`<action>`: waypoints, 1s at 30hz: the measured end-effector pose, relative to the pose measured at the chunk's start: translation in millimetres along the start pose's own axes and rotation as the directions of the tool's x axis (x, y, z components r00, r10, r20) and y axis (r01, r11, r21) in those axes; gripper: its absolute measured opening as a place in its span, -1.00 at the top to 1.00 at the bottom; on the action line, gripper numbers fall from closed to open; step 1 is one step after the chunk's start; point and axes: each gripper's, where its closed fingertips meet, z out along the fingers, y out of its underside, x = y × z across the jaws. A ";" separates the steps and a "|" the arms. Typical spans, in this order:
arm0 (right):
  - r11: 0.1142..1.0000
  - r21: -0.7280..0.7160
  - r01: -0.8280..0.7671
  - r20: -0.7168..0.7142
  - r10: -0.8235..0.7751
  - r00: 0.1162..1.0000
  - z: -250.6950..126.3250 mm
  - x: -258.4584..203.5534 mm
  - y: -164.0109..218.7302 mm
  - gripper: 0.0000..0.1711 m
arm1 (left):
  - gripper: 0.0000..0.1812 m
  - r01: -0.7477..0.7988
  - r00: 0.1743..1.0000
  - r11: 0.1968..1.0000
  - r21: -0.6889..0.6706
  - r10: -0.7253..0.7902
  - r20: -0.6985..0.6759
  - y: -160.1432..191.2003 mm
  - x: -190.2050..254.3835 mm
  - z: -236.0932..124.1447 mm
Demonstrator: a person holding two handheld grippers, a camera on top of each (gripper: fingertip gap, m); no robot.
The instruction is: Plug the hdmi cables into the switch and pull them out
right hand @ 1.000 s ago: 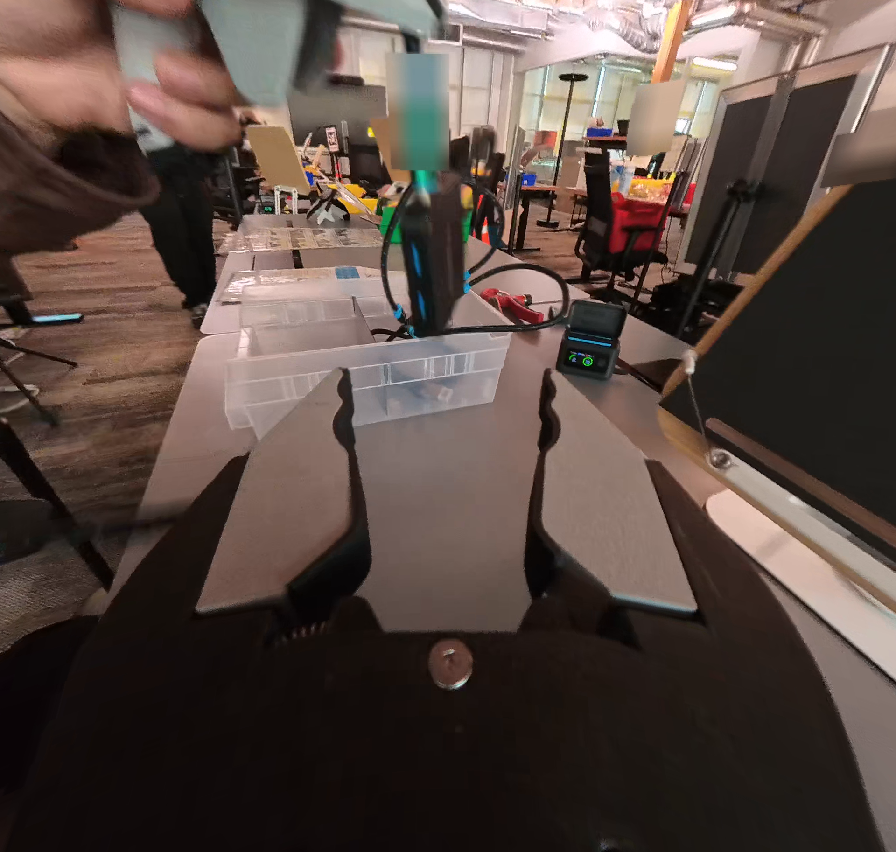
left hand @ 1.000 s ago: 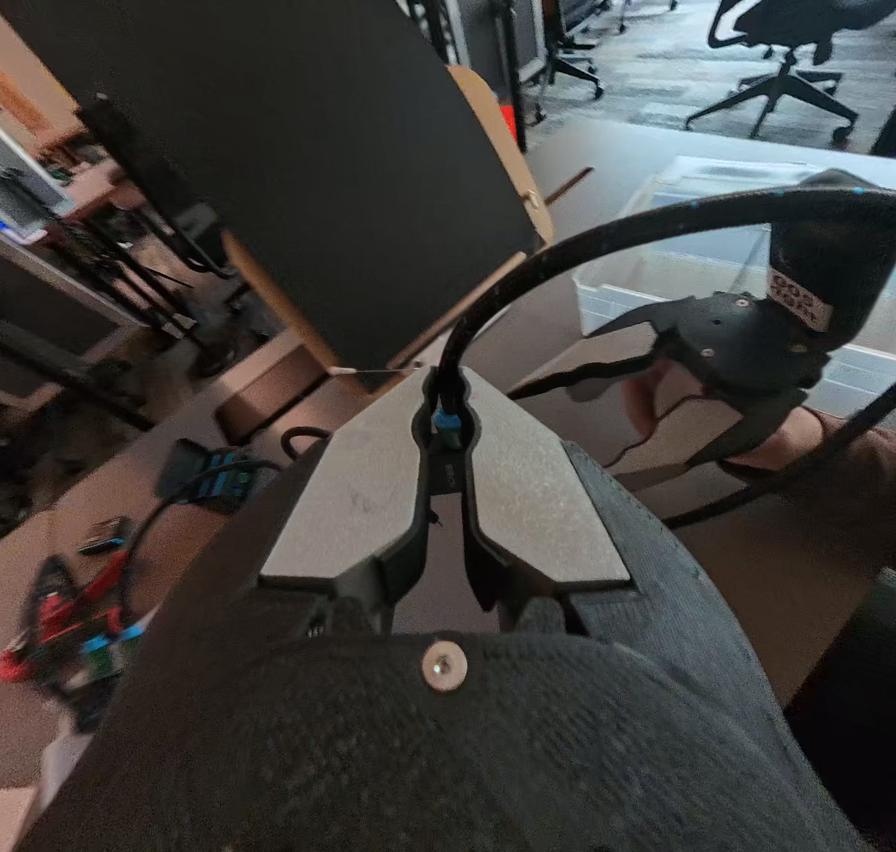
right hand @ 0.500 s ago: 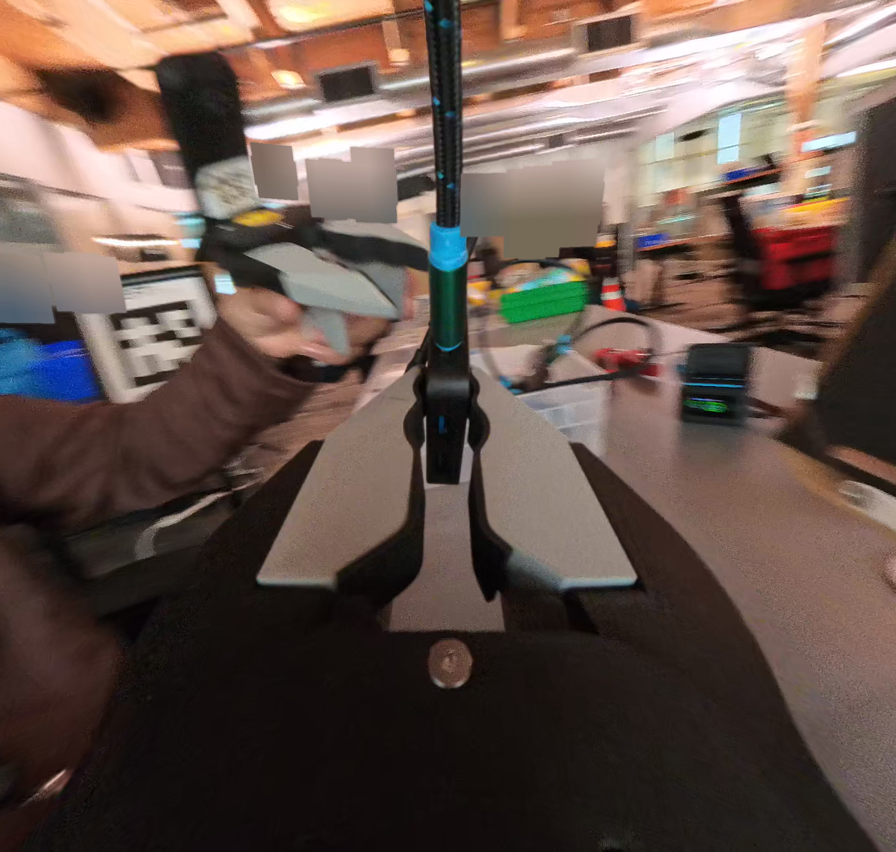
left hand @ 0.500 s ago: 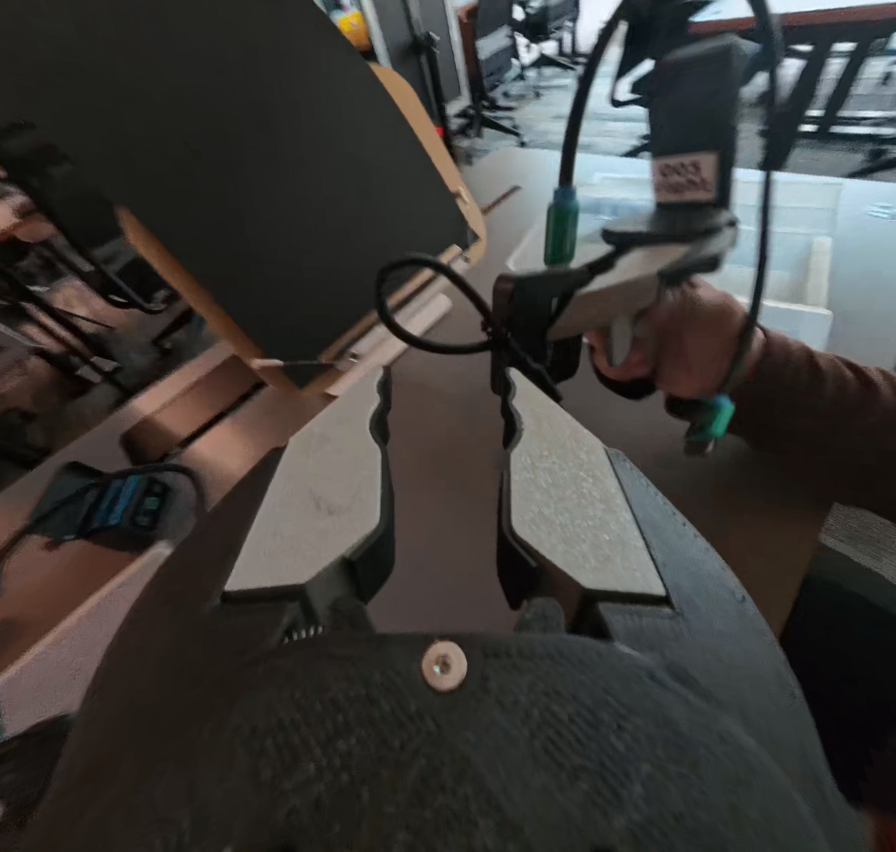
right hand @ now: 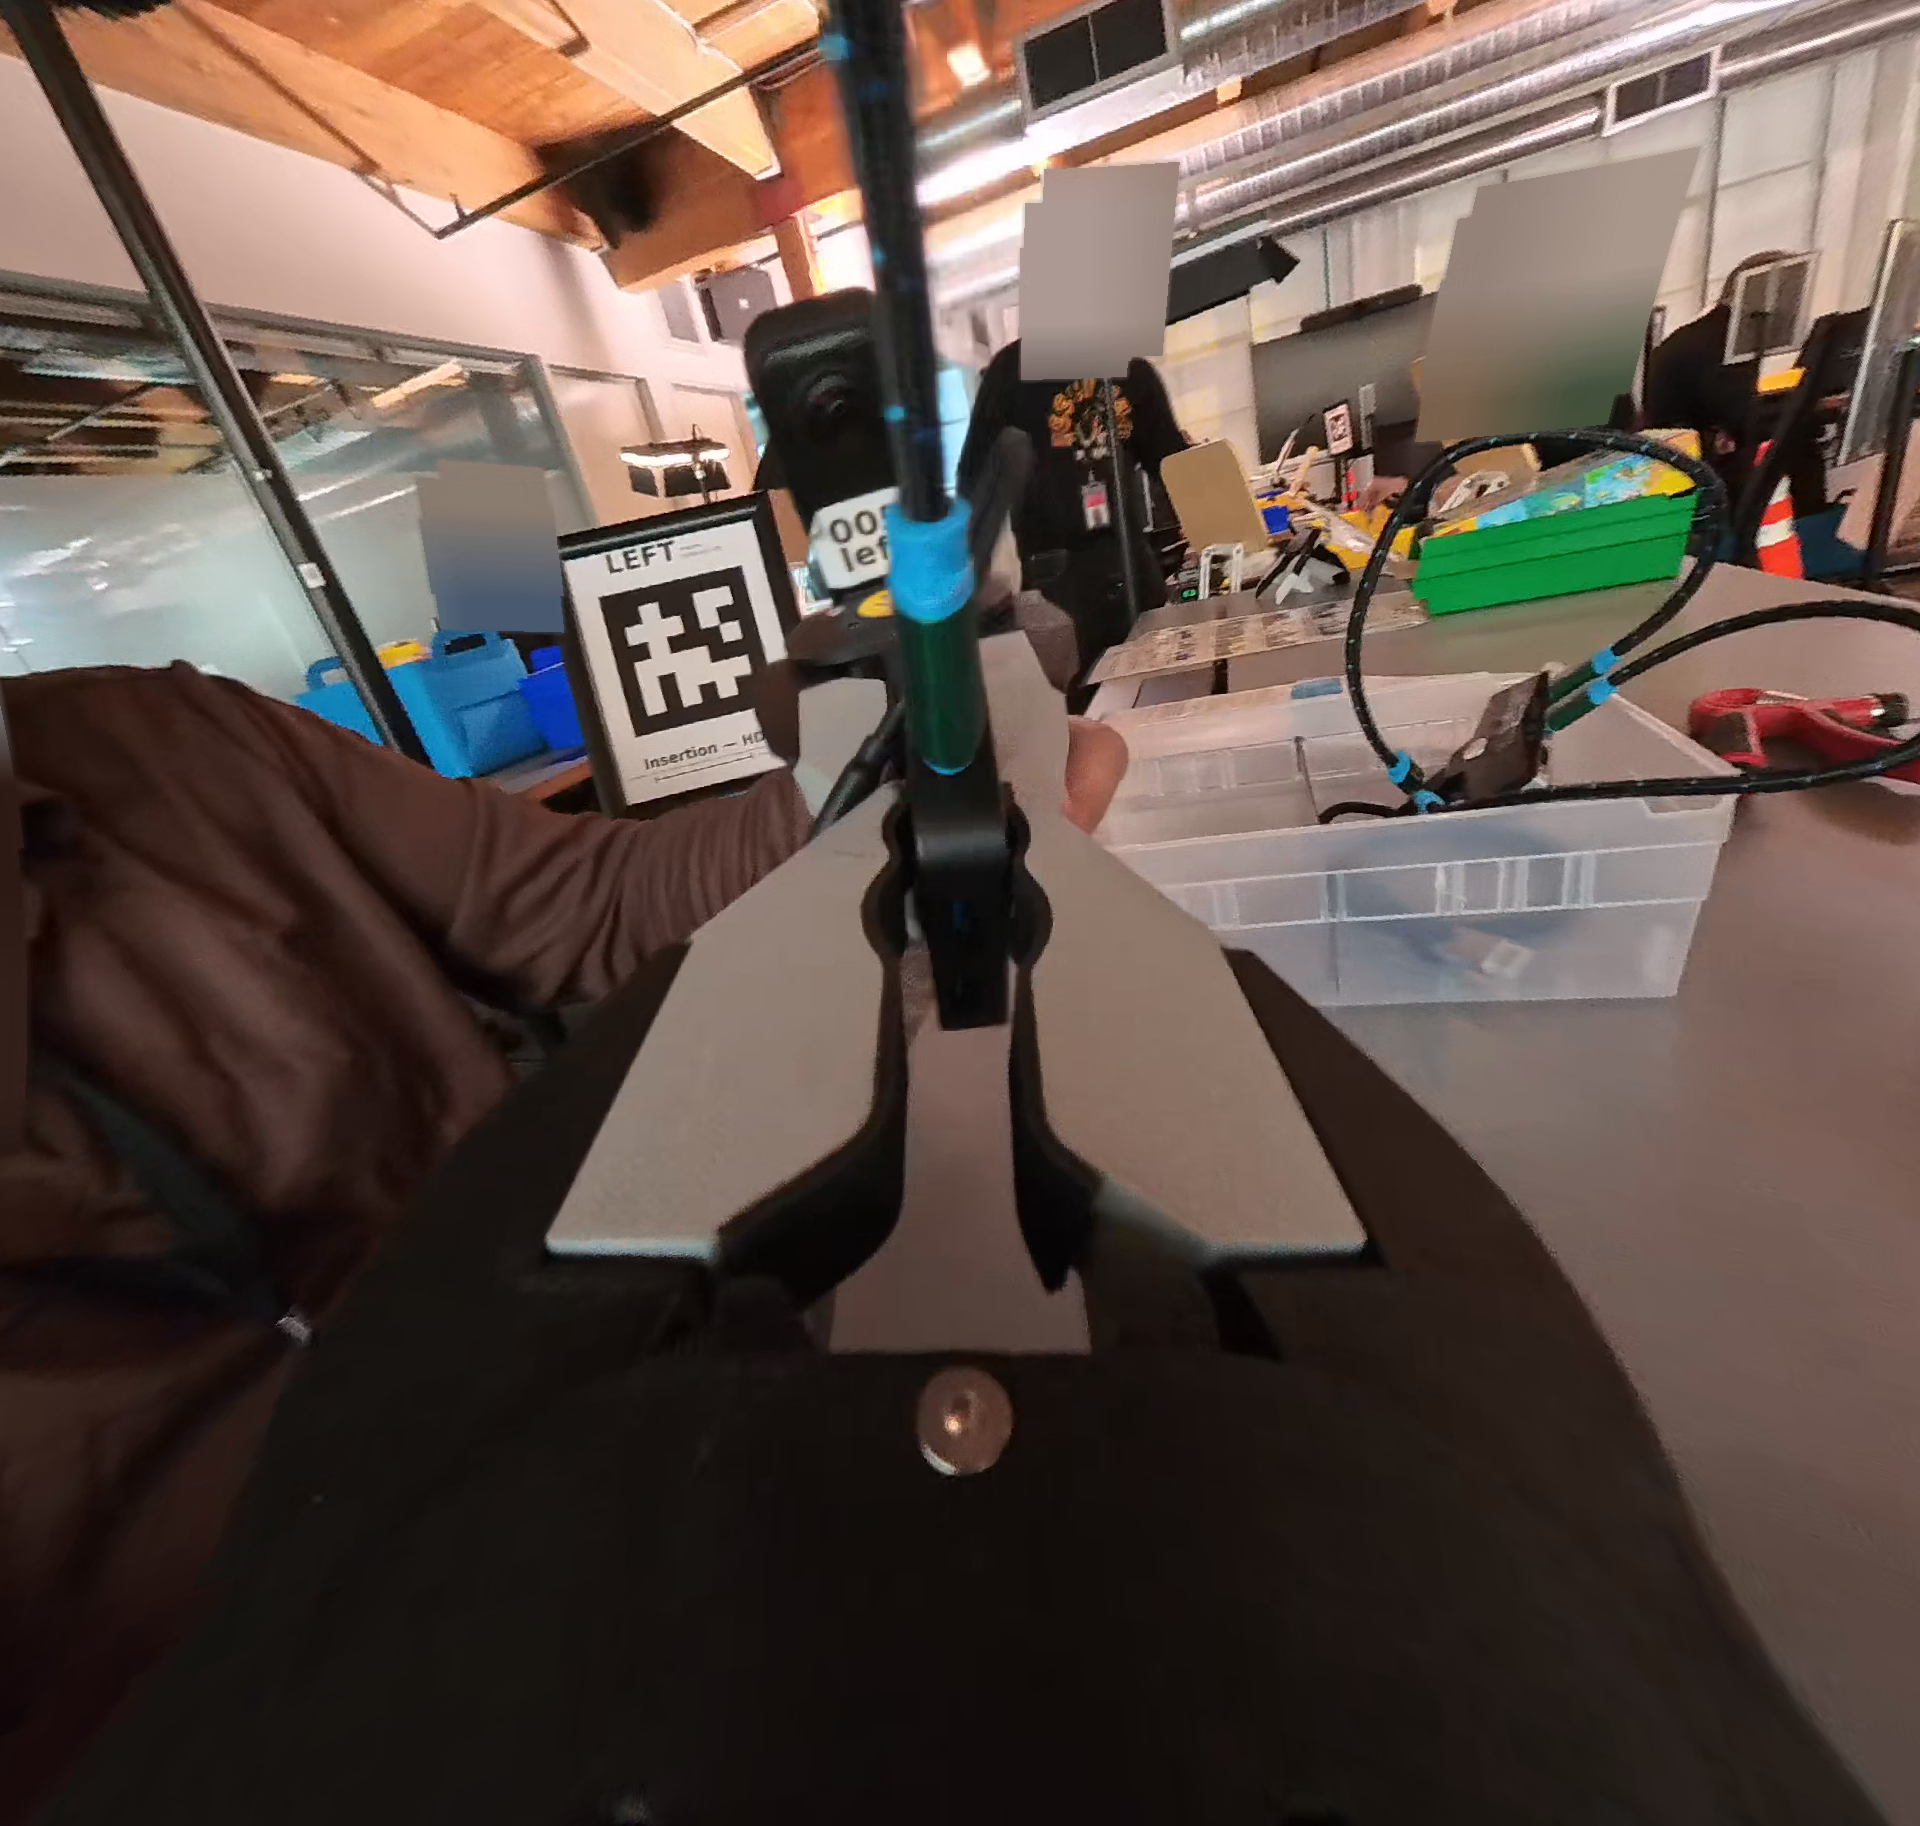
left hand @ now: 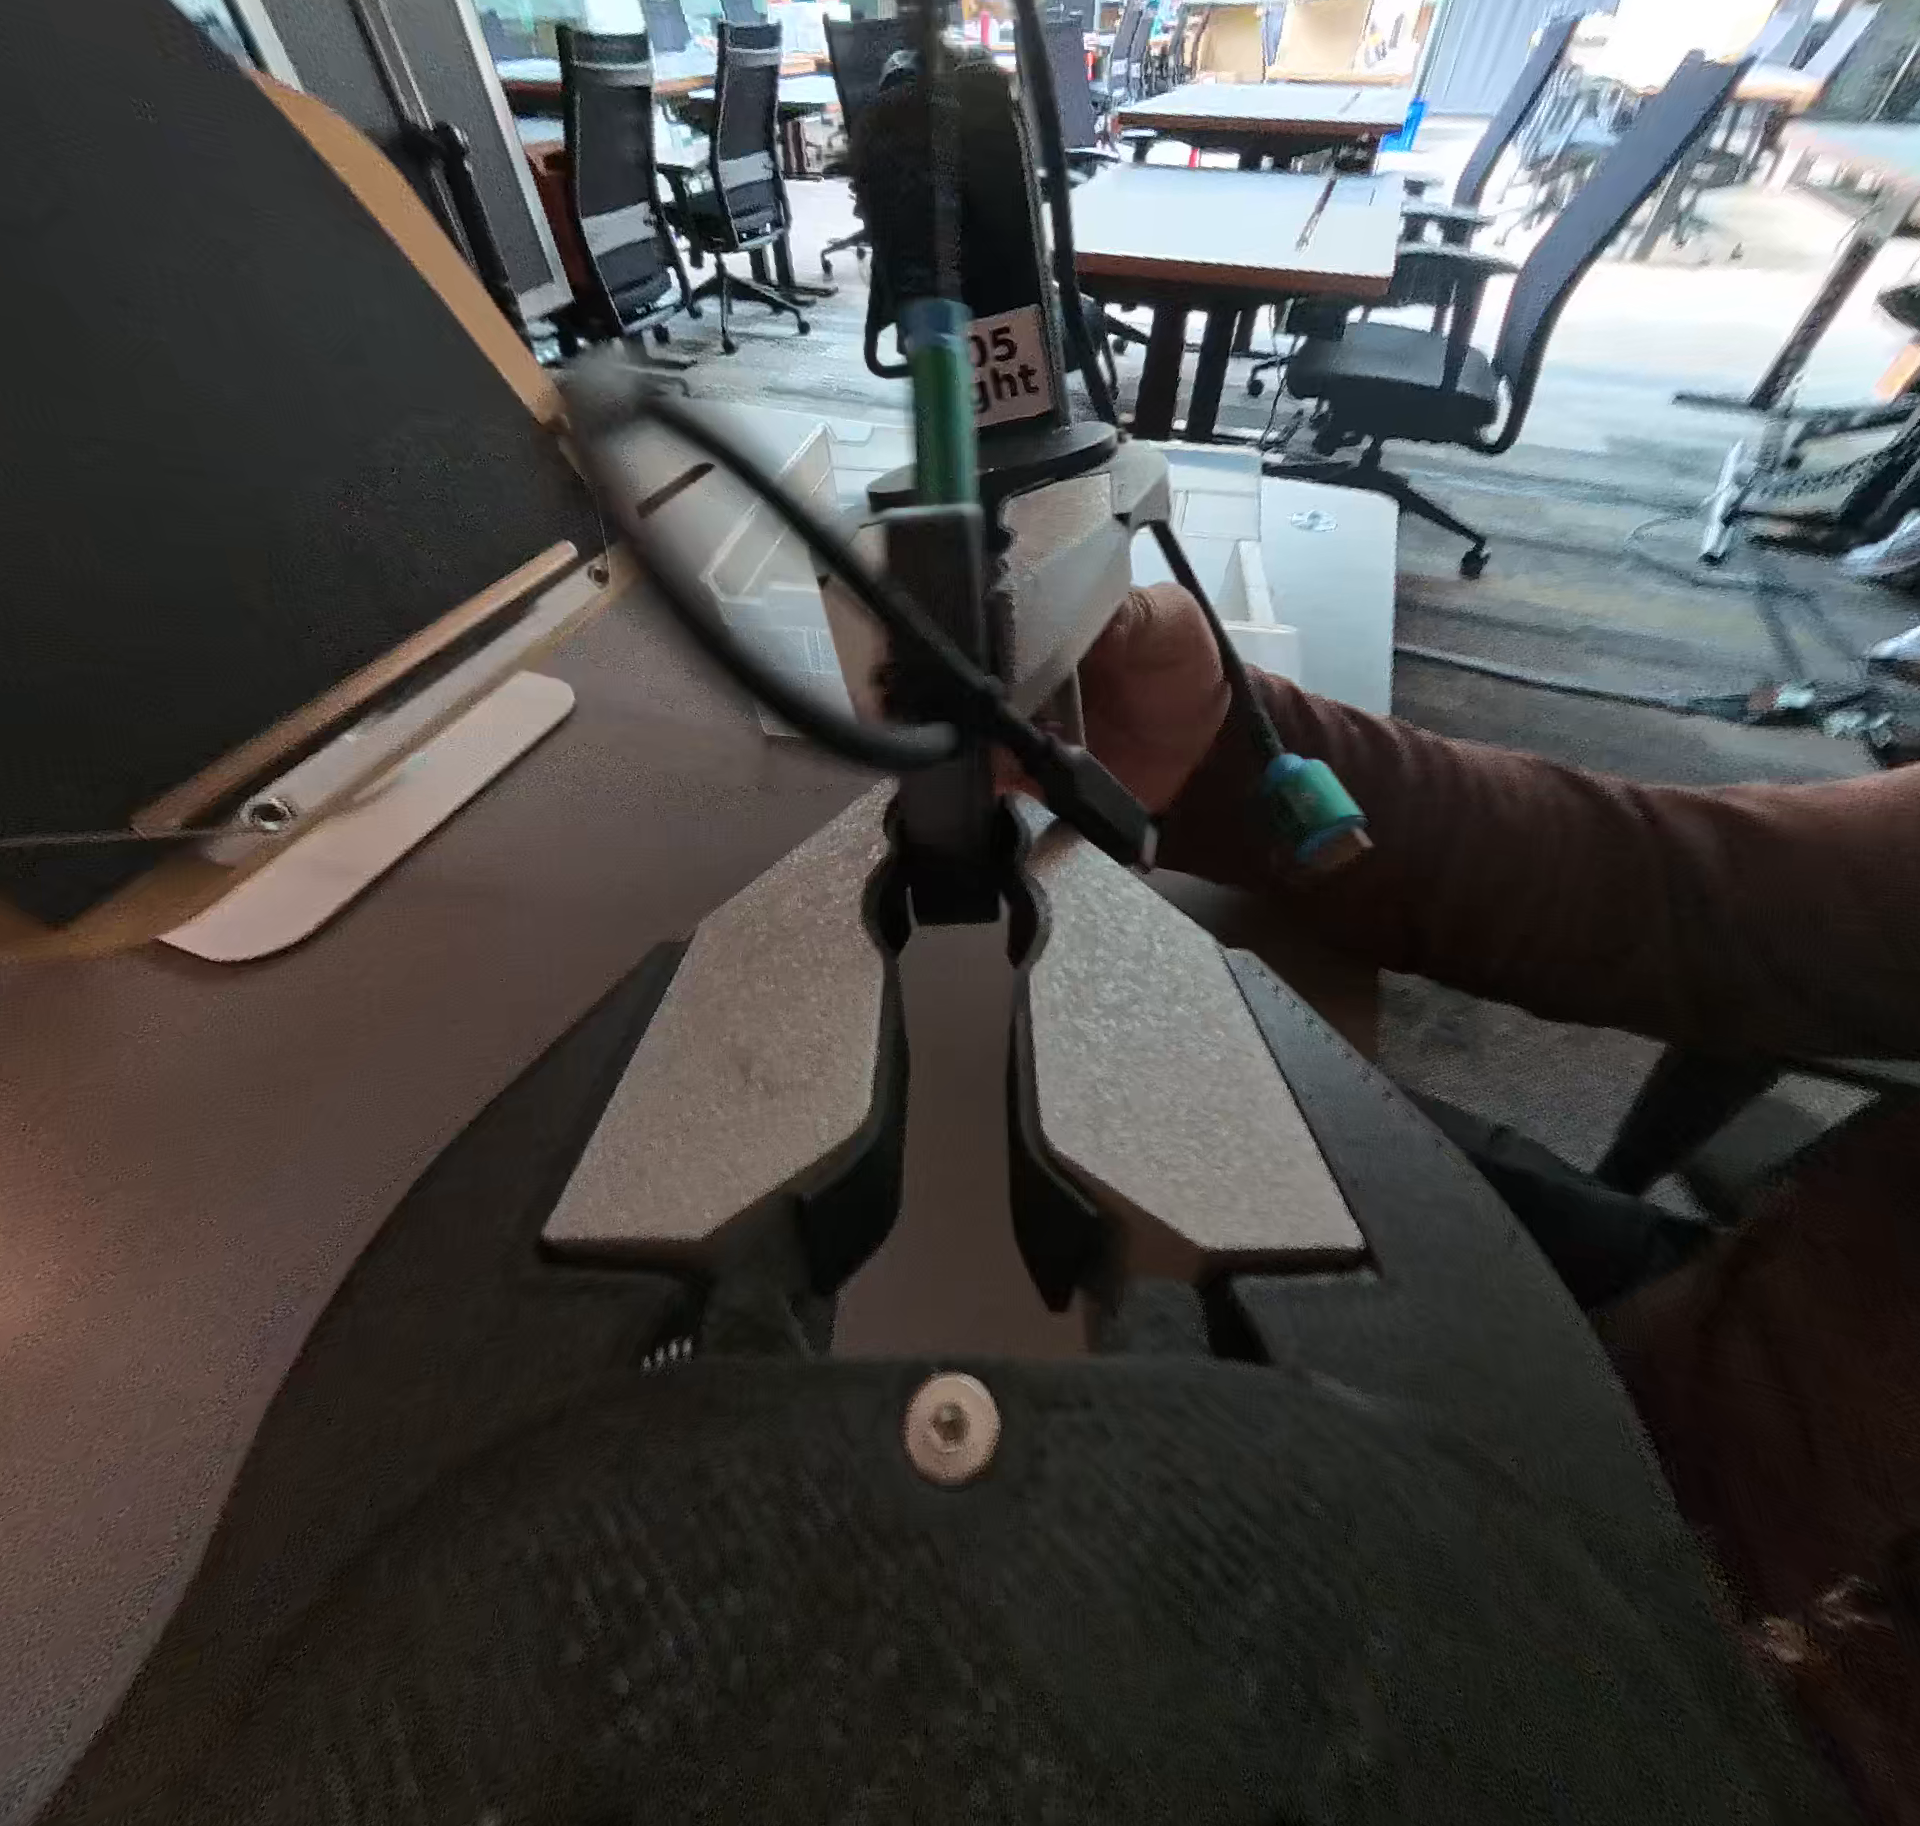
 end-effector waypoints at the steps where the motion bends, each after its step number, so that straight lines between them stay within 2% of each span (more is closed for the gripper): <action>1: 1.000 -0.012 -0.003 -0.009 0.003 1.000 -0.7 1.1 1.2 0.85 | 0.87 0.037 0.999 0.999 0.005 -0.037 -0.011 -0.6 -0.6 -1.7; 3: 1.000 0.024 0.011 -0.055 -0.010 0.998 -8.0 7.5 -5.8 0.79 | 0.87 0.085 0.996 0.995 0.042 -0.084 -0.015 -3.4 -4.6 -7.5; 6: 0.999 0.018 0.027 -0.077 -0.025 0.997 -13.7 10.1 -6.7 0.86 | 0.88 0.142 0.989 0.989 0.042 -0.141 -0.033 2.0 -7.4 -10.0; 8: 0.999 -0.001 0.037 -0.070 -0.037 0.997 -13.8 8.9 -3.7 0.86 | 0.87 0.136 0.990 0.990 0.024 -0.135 -0.039 6.7 -4.9 -7.5; 16: 0.999 -0.025 -0.031 -0.023 0.030 0.999 -13.8 5.5 -0.4 0.85 | 0.87 0.079 0.997 0.993 0.092 -0.079 -0.002 -2.8 -3.2 -1.8; 18: 1.000 -0.023 0.015 -0.075 -0.017 0.997 -15.0 10.4 -2.5 0.85 | 0.88 0.158 0.987 0.977 0.144 -0.160 0.003 -2.9 -6.8 -0.2; 21: 0.994 0.089 0.064 -0.135 -0.052 0.989 -18.5 14.7 -19.2 0.89 | 0.88 0.330 0.944 0.913 0.241 -0.325 -0.063 -2.2 -8.6 2.9; 30: 0.995 0.086 0.051 -0.110 -0.041 0.993 -23.1 14.7 -15.8 0.90 | 0.88 0.450 0.893 0.842 0.297 -0.417 -0.172 -1.8 -3.4 15.3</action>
